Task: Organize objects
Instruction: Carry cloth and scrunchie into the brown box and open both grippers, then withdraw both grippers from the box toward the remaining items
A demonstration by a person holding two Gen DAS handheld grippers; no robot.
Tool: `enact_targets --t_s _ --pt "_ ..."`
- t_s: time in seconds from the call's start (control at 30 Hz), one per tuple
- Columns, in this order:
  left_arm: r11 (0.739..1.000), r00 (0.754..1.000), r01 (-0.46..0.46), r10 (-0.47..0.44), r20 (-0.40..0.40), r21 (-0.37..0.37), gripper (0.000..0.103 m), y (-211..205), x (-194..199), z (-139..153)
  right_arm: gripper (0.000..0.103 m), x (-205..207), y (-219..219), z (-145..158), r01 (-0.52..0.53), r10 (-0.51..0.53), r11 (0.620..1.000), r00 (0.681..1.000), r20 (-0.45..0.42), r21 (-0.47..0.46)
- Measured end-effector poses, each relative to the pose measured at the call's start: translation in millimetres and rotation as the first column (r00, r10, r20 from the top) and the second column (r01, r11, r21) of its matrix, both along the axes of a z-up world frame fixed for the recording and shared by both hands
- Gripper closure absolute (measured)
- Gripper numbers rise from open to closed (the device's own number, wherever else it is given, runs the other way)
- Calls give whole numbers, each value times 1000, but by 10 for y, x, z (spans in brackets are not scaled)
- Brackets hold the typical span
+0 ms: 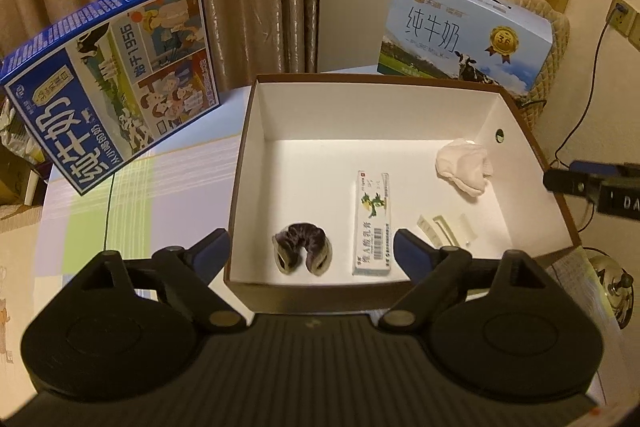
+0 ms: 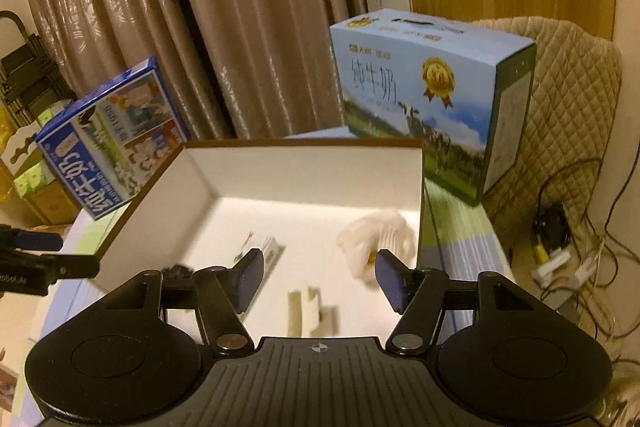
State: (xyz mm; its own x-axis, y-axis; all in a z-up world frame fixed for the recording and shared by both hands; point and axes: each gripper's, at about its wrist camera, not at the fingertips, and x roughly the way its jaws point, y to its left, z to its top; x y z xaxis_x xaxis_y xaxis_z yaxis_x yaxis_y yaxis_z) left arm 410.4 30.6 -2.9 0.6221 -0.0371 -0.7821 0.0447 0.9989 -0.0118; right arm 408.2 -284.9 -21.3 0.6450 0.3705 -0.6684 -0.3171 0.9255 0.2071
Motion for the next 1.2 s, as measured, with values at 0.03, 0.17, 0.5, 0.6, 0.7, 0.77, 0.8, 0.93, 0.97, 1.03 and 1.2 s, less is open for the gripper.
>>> enact_targets --t_s 0.03,0.17,0.5,0.6,0.7,0.77,0.8,0.93,0.97,1.03,1.2 --pt "1000 1000 0 0 1 -3 16 -13 -33 11 44 -34 -7 7 -2 2 1000 1000 -5 2" --pt "1000 1000 -10 10 -10 -13 16 -60 -172 37 43 -213 -45 57 3 -2 1000 1000 -18 16" --pt "999 999 -32 31 -27 -39 15 -166 -568 107 43 -622 -82 179 -2 3 999 1000 -30 36" --pt "999 999 -38 37 -28 -39 15 -197 -680 129 43 -723 -83 211 -7 8 999 1000 -28 36" --pt "998 999 -42 40 -34 -47 12 -214 -787 138 43 -823 -81 238 -15 16 999 999 -32 39" --pt "998 998 -44 42 -41 -47 12 -225 -849 140 43 -897 -76 248 -25 26 999 999 -30 38" --pt "998 998 -46 44 -45 -46 12 -231 -885 139 43 -935 -73 250 -29 30 999 999 -30 37" --pt "997 997 -55 52 -56 -47 12 -235 -1026 131 43 -1072 -67 243 -38 39 999 998 -39 36" --pt "997 997 -57 54 -59 -47 12 -239 -1058 129 43 -1103 -66 239 -40 42 999 998 -41 35" --pt "997 996 -60 57 -64 -46 12 -243 -1129 126 43 -1162 -66 232 -44 46 999 998 -45 32" --pt "997 996 -66 63 -71 -43 12 -257 -1291 104 43 -1298 -55 203 -58 60 998 997 -57 29"
